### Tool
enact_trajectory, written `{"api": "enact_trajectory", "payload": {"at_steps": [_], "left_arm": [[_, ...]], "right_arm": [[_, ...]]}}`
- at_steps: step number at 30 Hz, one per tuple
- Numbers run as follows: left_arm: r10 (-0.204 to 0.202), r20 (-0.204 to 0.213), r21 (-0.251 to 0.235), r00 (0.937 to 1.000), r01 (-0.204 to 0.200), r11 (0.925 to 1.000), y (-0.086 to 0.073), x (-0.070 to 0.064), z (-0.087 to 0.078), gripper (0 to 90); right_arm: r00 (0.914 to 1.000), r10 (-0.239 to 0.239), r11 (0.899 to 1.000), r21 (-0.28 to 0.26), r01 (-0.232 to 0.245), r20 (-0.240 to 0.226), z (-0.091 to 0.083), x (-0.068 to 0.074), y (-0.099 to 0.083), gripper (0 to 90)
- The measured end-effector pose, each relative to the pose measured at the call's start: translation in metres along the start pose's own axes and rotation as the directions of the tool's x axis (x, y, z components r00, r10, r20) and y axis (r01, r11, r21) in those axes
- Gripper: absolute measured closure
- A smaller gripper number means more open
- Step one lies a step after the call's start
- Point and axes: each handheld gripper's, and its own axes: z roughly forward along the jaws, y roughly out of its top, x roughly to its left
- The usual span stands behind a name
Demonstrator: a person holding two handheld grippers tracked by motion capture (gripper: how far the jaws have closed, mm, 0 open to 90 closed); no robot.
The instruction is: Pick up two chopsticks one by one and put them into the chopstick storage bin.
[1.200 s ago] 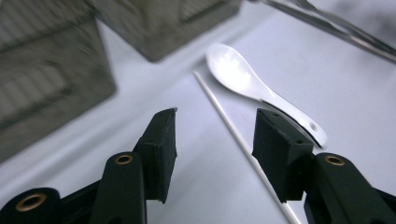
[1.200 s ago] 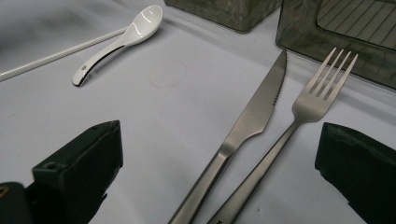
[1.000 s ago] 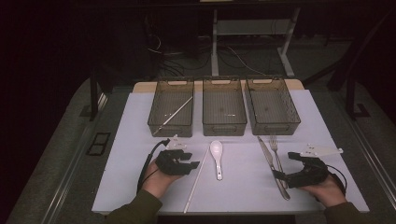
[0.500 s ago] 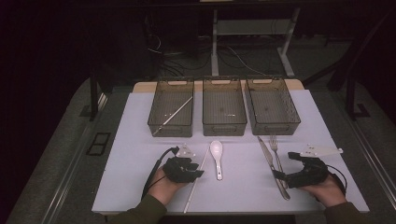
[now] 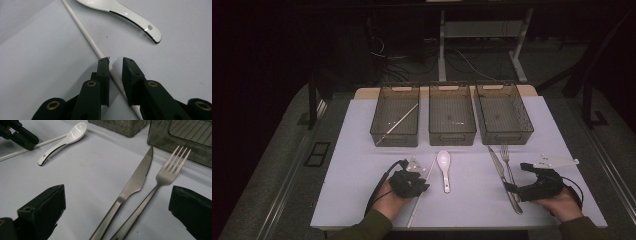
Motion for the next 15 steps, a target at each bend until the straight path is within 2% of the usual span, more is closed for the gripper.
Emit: {"api": "enact_trajectory", "payload": {"at_steps": [5, 6, 8, 9, 12, 15], "left_arm": [[0.008, -0.019, 0.008, 0.9998, -0.008, 0.9999, 0.001, 0.001, -0.002, 78.9], [0.015, -0.034, 0.012, 0.9993, -0.014, 0.9998, 0.001, 0.002, -0.003, 78.9], [-0.005, -0.032, 0.010, 0.9995, 0.005, 0.9999, -0.001, 0.007, -0.004, 79.0], [0.003, -0.045, 0.012, 0.9990, -0.002, 0.9999, -0.001, 0.008, -0.004, 79.3], [-0.005, -0.039, 0.015, 0.9992, 0.005, 0.9999, -0.002, 0.010, -0.005, 79.7], [-0.014, -0.052, 0.016, 0.9985, 0.015, 0.9998, -0.002, 0.014, -0.006, 80.5]], "right_arm": [[1.0000, 0.000, 1.000, 0.000, 0.000, -0.001, 0.000, 0.000, 0.000, 0.8], [1.0000, 0.001, 1.000, 0.000, -0.001, 0.000, 0.000, 0.000, 0.000, 0.8], [1.0000, 0.000, 1.000, -0.001, 0.000, 0.000, 0.000, 0.000, 0.000, 0.8], [1.0000, 0.001, 1.000, -0.001, -0.001, 0.001, 0.000, 0.000, 0.000, 0.8], [1.0000, 0.000, 1.000, -0.001, 0.000, 0.000, 0.000, 0.000, 0.000, 0.8], [1.0000, 0.001, 1.000, 0.000, -0.001, -0.001, 0.000, 0.000, 0.000, 0.8]]}}
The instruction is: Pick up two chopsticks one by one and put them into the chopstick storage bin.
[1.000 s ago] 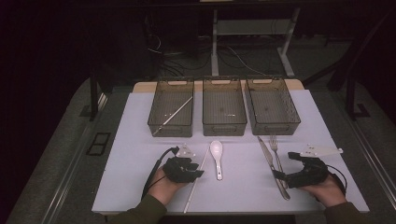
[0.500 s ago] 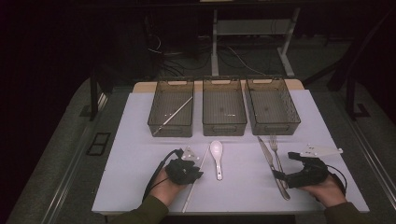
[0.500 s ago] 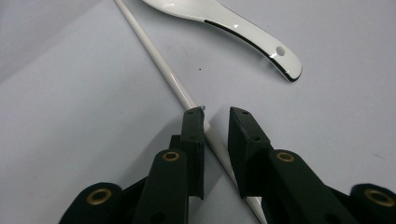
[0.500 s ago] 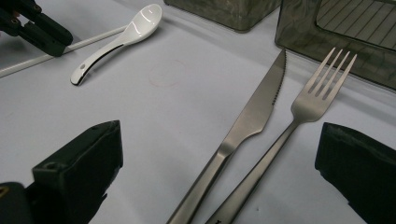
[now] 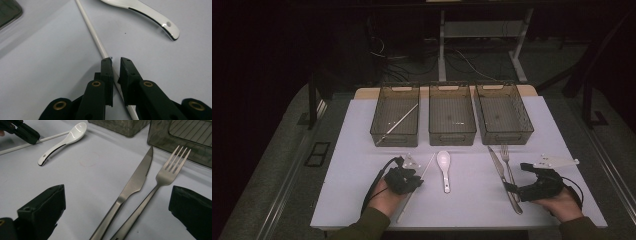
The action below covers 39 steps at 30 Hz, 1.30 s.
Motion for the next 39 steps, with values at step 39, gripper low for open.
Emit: {"api": "enact_trajectory", "payload": {"at_steps": [39], "left_arm": [[-0.078, 0.006, -0.035, 0.9969, 0.078, 0.9963, -0.006, 0.032, -0.015, 84.7]], "right_arm": [[1.0000, 0.005, 1.000, -0.001, -0.005, 0.000, -0.001, 0.000, 0.000, 0.8]]}}
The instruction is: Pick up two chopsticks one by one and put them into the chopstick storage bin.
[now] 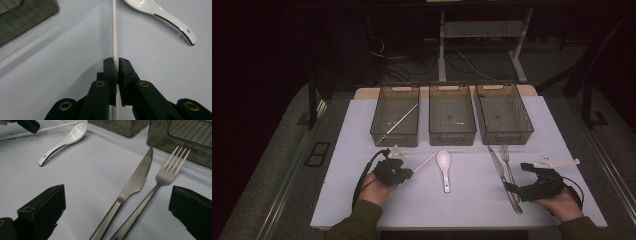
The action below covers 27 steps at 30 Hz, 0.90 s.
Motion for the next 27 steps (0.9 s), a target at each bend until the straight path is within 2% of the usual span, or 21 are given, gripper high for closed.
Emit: {"api": "enact_trajectory", "payload": {"at_steps": [3, 10, 16, 19, 27], "left_arm": [[0.006, 0.000, -0.017, 1.0000, -0.006, 0.9998, 0.000, 0.004, -0.006, 84.7], [-0.009, 0.010, -0.058, 0.9999, 0.009, 0.9983, 0.002, 0.006, -0.016, 84.7], [-0.018, 0.029, -0.103, 0.9994, 0.021, 0.9944, 0.006, 0.009, -0.026, 84.7], [-0.020, 0.038, -0.139, 0.9991, 0.025, 0.9900, 0.011, 0.009, -0.033, 84.7], [-0.019, 0.042, -0.164, 0.9989, 0.026, 0.9862, 0.020, 0.012, -0.039, 84.7]], "right_arm": [[1.0000, 0.001, 1.000, 0.000, -0.001, 0.000, 0.000, 0.000, 0.000, 0.8], [1.0000, 0.002, 1.000, 0.002, -0.002, 0.000, 0.000, 0.000, 0.000, 0.8], [1.0000, -0.003, 1.000, 0.001, 0.003, 0.001, 0.001, 0.000, 0.000, 0.8], [1.0000, -0.002, 1.000, 0.000, 0.002, 0.002, 0.001, -0.001, 0.000, 0.8], [1.0000, 0.000, 1.000, 0.000, 0.000, 0.003, 0.001, -0.001, 0.000, 0.8]]}}
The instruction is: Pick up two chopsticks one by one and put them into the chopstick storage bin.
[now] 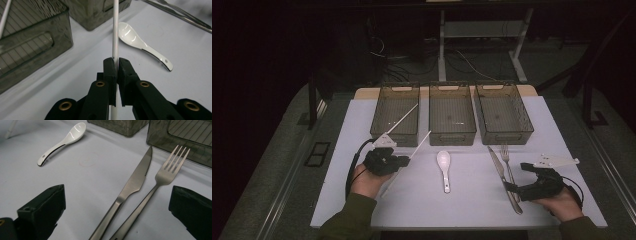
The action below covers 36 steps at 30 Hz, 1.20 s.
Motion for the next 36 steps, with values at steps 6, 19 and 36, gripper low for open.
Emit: {"api": "enact_trajectory", "payload": {"at_steps": [6, 19, 36], "left_arm": [[0.014, 0.000, -0.025, 0.9999, -0.014, 0.9996, 0.016, 0.004, -0.007, 84.9], [0.047, -0.045, -0.065, 0.9979, -0.049, 0.9967, 0.065, 0.026, -0.025, 85.0], [0.085, -0.123, -0.105, 0.9888, -0.098, 0.9896, 0.129, 0.080, -0.031, 84.9]], "right_arm": [[1.0000, 0.003, 1.000, 0.002, -0.003, -0.002, 0.000, 0.000, 0.000, 0.8], [1.0000, 0.010, 1.000, 0.004, -0.010, -0.002, 0.000, 0.000, 0.000, 0.8], [1.0000, 0.009, 1.000, 0.000, -0.009, -0.003, 0.000, -0.002, -0.001, 0.8]]}}
